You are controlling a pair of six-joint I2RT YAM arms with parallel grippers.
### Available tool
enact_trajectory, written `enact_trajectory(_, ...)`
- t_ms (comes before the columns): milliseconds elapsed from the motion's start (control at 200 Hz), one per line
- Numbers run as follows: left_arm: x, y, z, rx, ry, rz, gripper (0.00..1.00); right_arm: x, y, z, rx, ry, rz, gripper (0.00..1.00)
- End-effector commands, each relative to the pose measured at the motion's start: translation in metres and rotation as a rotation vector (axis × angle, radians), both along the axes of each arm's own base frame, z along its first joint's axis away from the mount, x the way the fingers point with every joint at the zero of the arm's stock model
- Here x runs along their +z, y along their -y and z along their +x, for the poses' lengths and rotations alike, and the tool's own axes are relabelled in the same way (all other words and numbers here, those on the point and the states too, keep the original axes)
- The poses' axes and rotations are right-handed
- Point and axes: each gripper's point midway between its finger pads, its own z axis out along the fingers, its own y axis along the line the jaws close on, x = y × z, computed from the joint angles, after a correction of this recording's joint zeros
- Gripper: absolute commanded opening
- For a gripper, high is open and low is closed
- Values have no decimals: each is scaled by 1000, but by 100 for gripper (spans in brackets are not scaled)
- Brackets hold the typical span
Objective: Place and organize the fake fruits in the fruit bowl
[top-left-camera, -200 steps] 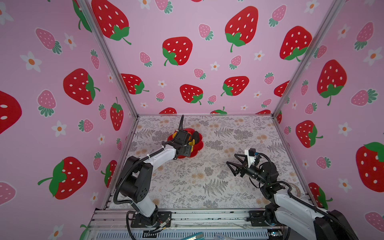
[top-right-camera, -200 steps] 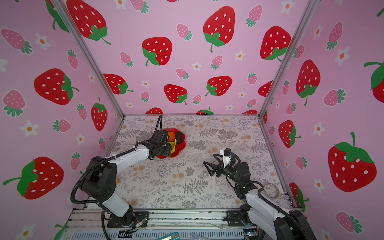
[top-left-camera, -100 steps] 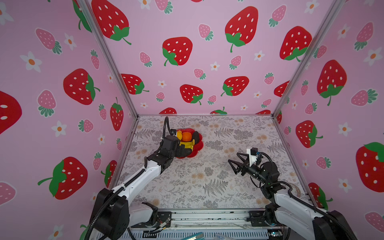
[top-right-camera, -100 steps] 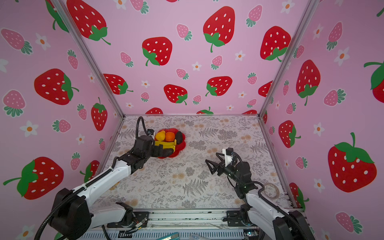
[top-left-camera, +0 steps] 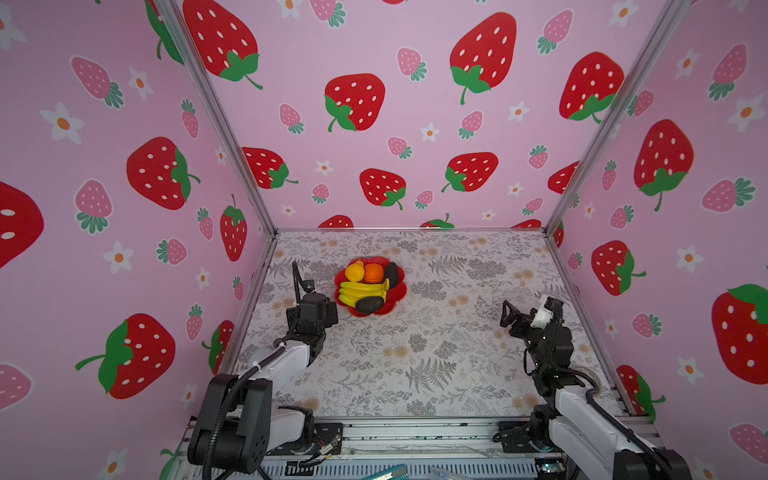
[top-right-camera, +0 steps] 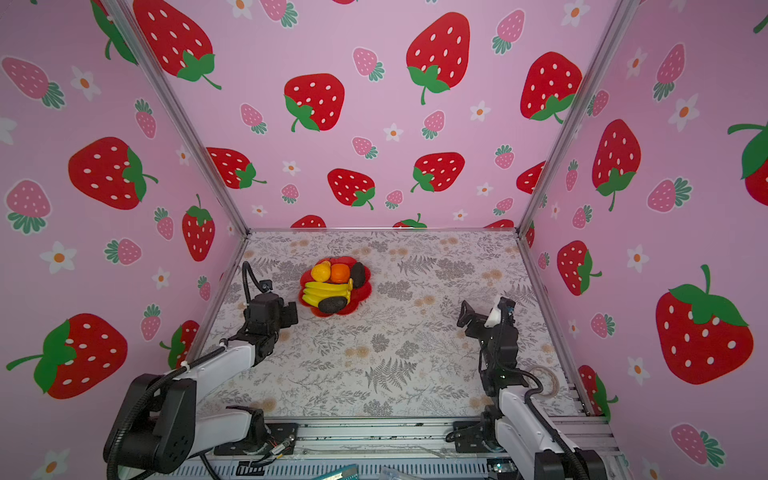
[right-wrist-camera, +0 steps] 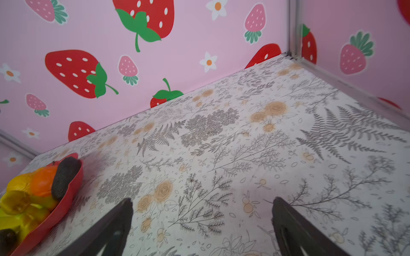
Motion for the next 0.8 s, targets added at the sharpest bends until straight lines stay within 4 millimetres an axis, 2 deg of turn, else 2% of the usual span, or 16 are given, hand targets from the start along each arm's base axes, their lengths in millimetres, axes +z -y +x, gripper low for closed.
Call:
enact_trajectory(0, 29, 1, 30, -46, 177, 3, 99, 35, 25, 0, -122, 138, -159, 99)
enact_trajectory(50, 28, -4, 36, -42, 175, -29, 99, 37, 40, 0, -200, 122, -270, 99)
enact_trajectory(120, 29, -9, 44, -36, 224, -73, 99, 29, 58, -6, -287, 108, -401, 99)
enact_trajectory(150, 21, -9, 45, -47, 225, -97, 99, 25, 62, -8, -310, 115, -406, 99)
enact_trajectory(195, 9, -12, 50, -30, 215, -99, 99, 23, 57, -9, -283, 151, -399, 99)
enact_trajectory(250, 8, -7, 51, -53, 204, -91, 99, 18, 49, -6, -237, 176, -415, 99)
enact_trajectory(305, 8, -10, 50, -39, 212, -94, 99, 7, 50, 2, -237, 143, -443, 99)
enact_trajectory(350, 7, -9, 50, -44, 213, -97, 99, 9, 53, 10, -263, 147, -446, 99)
enact_trajectory(445, 6, -9, 50, -49, 221, -94, 99, 13, 35, 26, -156, 199, -438, 99)
enact_trajectory(530, 5, -9, 49, -49, 217, -92, 99, 2, 20, 39, -66, 198, -445, 99)
enact_trajectory(615, 5, -8, 49, -49, 217, -92, 99, -14, 22, 46, -72, 169, -445, 99)
enact_trajectory(655, 5, -9, 49, -48, 216, -91, 99, -8, 23, 50, -88, 194, -438, 99)
enact_trajectory(710, 5, -9, 49, -47, 217, -90, 99, -18, 26, 58, -92, 116, -448, 99)
enact_trajectory(795, 6, -8, 50, -48, 218, -88, 99, -27, 31, 79, -136, 43, -450, 99)
